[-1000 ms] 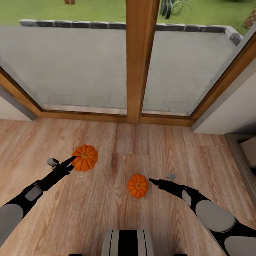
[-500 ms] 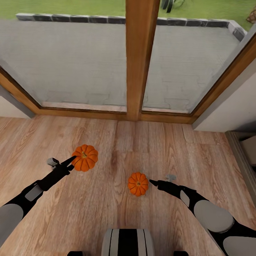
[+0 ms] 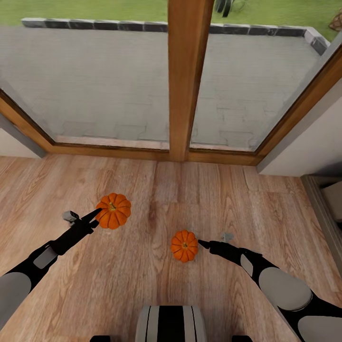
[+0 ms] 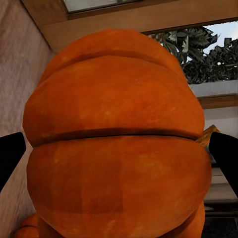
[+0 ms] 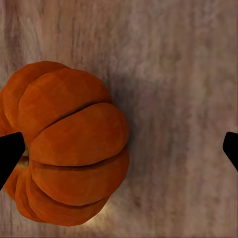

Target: Place each of the two pumpkins and all three candles from the living room inside a cabinet in the living room (use any cabinet), then make sure every cabinet is closed, and position the cauldron so it is next to a table in the living room.

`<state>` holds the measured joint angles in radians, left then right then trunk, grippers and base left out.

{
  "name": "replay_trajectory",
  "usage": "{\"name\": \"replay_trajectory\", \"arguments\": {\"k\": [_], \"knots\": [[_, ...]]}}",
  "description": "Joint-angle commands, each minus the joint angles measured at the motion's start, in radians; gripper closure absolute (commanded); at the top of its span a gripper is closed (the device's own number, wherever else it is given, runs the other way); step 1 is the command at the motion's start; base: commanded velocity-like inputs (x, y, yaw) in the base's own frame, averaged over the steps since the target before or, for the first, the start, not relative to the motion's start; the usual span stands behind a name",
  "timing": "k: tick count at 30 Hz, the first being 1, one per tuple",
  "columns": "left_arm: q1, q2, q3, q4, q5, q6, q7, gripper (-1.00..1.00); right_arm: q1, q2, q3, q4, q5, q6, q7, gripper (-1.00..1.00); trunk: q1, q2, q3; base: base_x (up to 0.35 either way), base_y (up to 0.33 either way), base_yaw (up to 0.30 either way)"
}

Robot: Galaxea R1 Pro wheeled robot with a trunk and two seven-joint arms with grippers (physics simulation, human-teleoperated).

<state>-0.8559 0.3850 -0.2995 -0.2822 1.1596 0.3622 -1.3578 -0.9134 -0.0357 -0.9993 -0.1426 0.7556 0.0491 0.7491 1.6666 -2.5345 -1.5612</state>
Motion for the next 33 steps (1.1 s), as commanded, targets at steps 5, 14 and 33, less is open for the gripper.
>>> {"name": "replay_trajectory", "arguments": {"k": [5,14,33], "knots": [[0.000,0.000,0.000,0.001,0.000,0.000,0.000,1.00,0.000,-0.001,0.010,0.000,0.001,-0.001,0.007,-1.00,0.000,0.000,0.000,0.000,0.000,0.000],[0.000,0.000,0.000,0.001,0.000,0.000,0.000,1.00,0.000,0.000,0.080,-0.006,-0.001,-0.008,0.007,-1.00,0.000,0.000,0.000,0.000,0.000,0.007],[0.000,0.000,0.000,0.000,0.000,0.000,0.000,1.00,0.000,0.001,0.097,-0.007,-0.001,-0.006,0.004,-1.00,0.000,0.000,0.001,0.000,0.000,0.066]]}}
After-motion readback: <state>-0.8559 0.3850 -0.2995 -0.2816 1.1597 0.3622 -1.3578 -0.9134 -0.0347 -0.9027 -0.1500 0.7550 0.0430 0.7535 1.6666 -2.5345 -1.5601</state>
